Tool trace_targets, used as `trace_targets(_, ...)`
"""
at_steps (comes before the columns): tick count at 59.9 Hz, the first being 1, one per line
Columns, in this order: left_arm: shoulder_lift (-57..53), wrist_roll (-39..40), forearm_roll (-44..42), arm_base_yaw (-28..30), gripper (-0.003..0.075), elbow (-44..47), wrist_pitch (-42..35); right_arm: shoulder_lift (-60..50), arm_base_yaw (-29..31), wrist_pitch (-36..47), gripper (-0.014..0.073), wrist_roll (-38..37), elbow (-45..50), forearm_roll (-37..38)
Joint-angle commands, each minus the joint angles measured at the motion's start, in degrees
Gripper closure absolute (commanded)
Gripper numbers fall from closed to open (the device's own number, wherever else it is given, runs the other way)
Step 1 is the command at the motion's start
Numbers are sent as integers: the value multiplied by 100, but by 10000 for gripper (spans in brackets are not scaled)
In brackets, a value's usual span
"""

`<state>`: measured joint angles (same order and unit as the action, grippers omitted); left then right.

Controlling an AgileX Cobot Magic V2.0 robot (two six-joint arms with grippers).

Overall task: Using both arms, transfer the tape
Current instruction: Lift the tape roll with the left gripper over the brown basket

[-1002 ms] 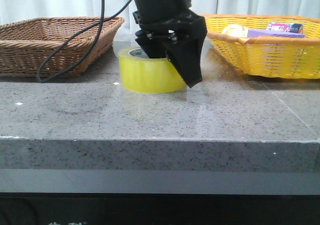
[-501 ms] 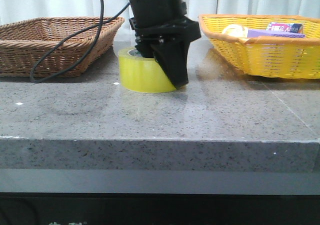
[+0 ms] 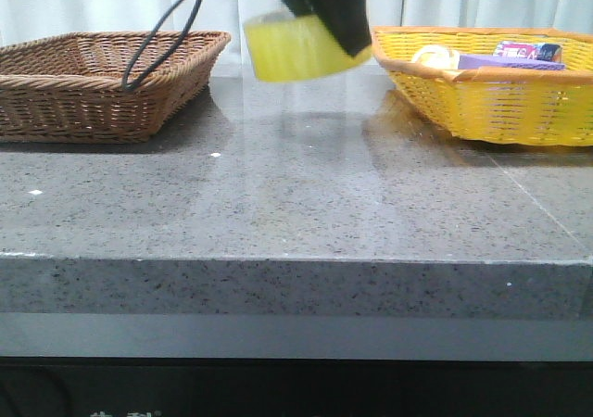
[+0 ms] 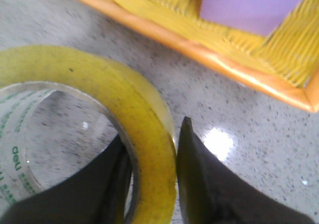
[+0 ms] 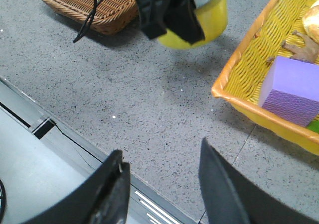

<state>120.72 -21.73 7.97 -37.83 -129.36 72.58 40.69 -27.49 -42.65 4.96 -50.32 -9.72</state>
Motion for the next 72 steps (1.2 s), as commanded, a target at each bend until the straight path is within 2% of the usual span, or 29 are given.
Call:
trace_targets(1, -447, 188, -83, 102, 530, -452, 101, -17, 26, 429, 232, 3, -142, -59)
trace_targets(16, -631, 459, -518, 424, 531, -570, 101, -17, 26, 429, 232, 3, -142, -59)
trace_targets(42, -653, 718, -562, 1637, 531, -533, 101, -17, 26, 429, 232, 3, -142, -59)
trace_targets(60, -653, 718, -562, 2349, 531, 59, -18, -17, 26, 429, 232, 3, -142, -59)
trace_targets(72, -653, 718, -550, 2555, 531, 691, -762, -17, 26, 429, 232, 3, -142, -59)
